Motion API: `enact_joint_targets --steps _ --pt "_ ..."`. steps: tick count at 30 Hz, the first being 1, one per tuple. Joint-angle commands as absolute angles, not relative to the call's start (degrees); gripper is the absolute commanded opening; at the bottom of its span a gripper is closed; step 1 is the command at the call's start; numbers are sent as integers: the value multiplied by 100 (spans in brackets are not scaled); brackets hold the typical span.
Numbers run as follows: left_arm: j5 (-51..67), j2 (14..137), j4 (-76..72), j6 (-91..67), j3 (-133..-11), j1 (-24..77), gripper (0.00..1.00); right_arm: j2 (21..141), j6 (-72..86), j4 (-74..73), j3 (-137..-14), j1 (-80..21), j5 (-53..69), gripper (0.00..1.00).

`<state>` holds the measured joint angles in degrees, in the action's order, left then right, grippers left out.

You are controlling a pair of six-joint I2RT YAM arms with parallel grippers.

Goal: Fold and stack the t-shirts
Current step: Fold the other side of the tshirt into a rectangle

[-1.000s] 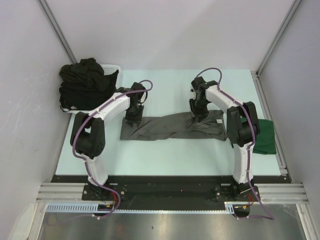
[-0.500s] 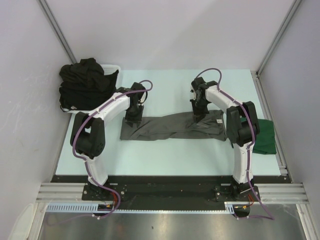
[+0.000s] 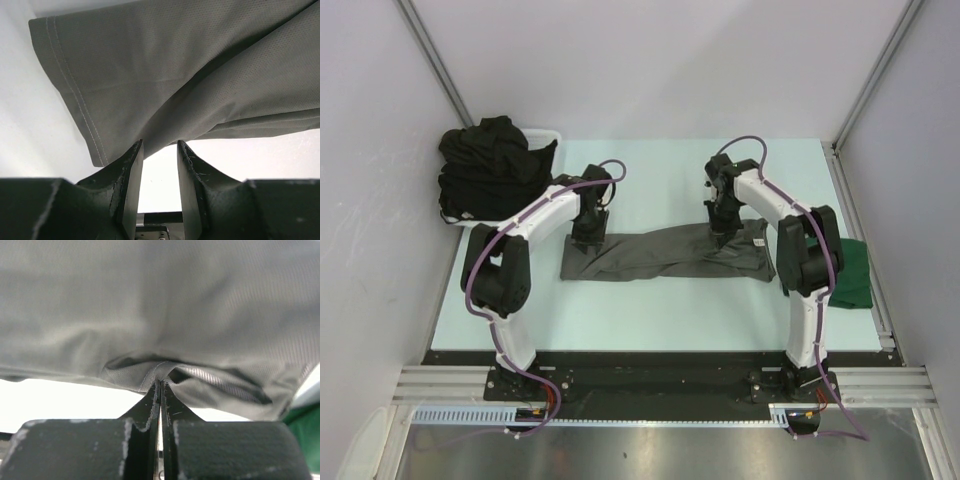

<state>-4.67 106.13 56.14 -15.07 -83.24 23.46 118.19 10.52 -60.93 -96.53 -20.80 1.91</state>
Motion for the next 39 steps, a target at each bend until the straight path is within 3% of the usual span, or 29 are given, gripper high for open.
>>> enact_joint_targets --steps 1,11,21,27,28,31,39 --pt "-317 10801 5397 -1547 -8578 2399 38 10996 1160 -6495 -9529 -2092 0 0" --pt "-220 11127 5432 -1398 -9088 2452 40 10354 1555 -6671 -8650 -2109 60 0" --pt "-263 11136 5475 -1266 -9149 2452 40 10757 1652 -6557 -8437 -2267 369 1" --pt "-387 11022 5511 -1239 -9009 2452 40 11197 1582 -6574 -8631 -2276 387 9" --pt "-395 10987 5511 -1239 -8974 2452 40 11258 1556 -6557 -8613 -2276 404 19" --pt "-396 10934 5493 -1274 -8947 2452 40 11443 1547 -6539 -8665 -2294 282 31" --pt "-878 10661 5642 -1397 -8535 2443 42 11426 1459 -6732 -10071 -2285 0 37"
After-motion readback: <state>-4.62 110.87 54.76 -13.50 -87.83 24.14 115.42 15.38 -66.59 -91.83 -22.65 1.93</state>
